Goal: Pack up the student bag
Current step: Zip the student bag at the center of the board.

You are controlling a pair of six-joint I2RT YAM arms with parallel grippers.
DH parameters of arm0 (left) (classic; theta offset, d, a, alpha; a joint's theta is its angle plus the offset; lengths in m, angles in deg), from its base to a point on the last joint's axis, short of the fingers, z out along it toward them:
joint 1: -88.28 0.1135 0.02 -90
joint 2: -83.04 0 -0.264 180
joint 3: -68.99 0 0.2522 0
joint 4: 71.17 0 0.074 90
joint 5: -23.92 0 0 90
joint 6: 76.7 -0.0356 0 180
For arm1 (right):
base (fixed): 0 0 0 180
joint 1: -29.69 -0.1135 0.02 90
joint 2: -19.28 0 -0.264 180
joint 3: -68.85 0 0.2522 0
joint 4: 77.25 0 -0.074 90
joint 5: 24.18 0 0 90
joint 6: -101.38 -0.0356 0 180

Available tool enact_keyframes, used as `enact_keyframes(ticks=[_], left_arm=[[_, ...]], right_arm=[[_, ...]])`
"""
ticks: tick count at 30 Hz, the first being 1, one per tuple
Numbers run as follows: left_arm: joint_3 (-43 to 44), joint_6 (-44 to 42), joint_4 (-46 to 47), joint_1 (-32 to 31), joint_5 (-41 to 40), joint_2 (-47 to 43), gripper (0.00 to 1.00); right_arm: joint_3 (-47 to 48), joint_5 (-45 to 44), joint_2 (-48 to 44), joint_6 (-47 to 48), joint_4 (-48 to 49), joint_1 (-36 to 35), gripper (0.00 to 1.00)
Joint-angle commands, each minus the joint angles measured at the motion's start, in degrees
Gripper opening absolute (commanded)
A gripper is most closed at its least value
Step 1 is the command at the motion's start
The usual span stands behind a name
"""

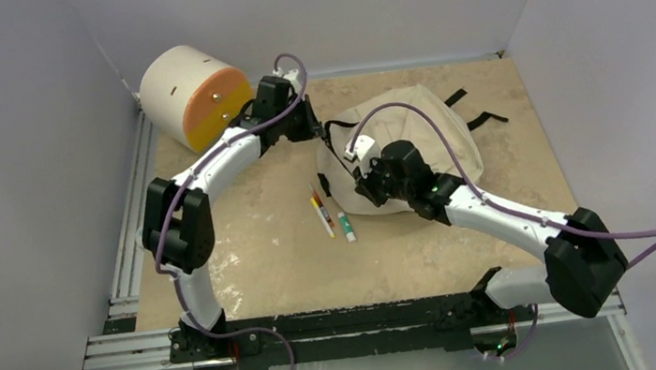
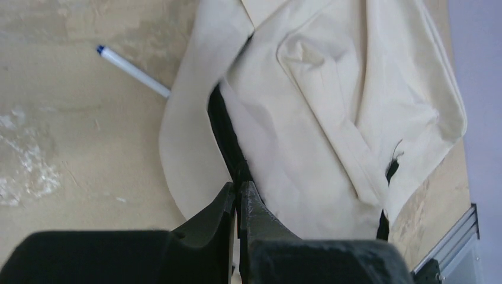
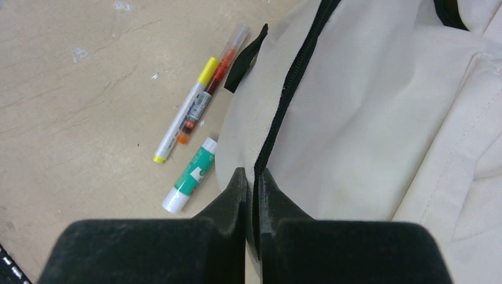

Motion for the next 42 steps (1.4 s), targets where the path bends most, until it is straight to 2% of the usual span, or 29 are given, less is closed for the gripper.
enact_keyframes(ticks=[1,10,12,16,20,24,26,28,31,34,37,42], left_arm=[[7.89,-4.31,5.93,2.62,-2.3,3.56,0.0],[17.93,-6.53,4.87,4.83,-0.04,11.03,0.0],[16.68,-6.7,5.14,4.83,1.57,10.37,0.0],[10.16,-6.09,7.43,4.83,3.4,6.73,0.0],[5.25,-5.7,7.75,4.79,4.76,3.63,0.0],[1.76,-6.02,7.42,4.83,4.88,0.31,0.0],[0.22,-6.05,7.31,4.83,4.92,-1.39,0.0],[-1.54,-5.52,7.69,4.76,6.18,-3.06,0.0],[-3.43,-4.96,7.58,3.81,7.39,-4.64,0.0],[-4.5,-5.14,7.13,1.61,7.39,-5.76,0.0],[-4.82,-5.33,6.3,-1.7,6.99,-6.45,0.0],[-6.16,-4.64,5.78,-6.75,7.17,-7.64,0.0]], right_arm=[[5.03,3.24,-1.07,0.57,-8.3,-0.4,0.0],[5.57,3.19,-2.4,1.01,-13.08,-0.41,0.01],[5.19,1.93,-3.17,-0.37,-13.7,-0.36,0.03],[5.2,-5.62,-3.25,-3.84,-13.99,-0.05,0.0],[6.74,-12.78,-1.36,-6.19,-15.48,2.06,0.0],[7.84,-16.03,-0.05,-9.07,-16.6,5.39,0.01],[8.41,-16.55,0.2,-9.62,-17.29,6.92,0.06],[9.08,-14.86,0.08,-8.25,-17.75,7.39,0.17],[9.85,-9.01,-1.34,-4.2,-17.05,7.28,0.34],[10.34,-2.39,-3.54,-2.06,-15.61,7.32,0.47],[10.85,2.27,-5.65,-2.81,-14.13,7.27,0.52],[11.25,5.85,-8.8,-6.43,-11.51,7.3,0.54]])
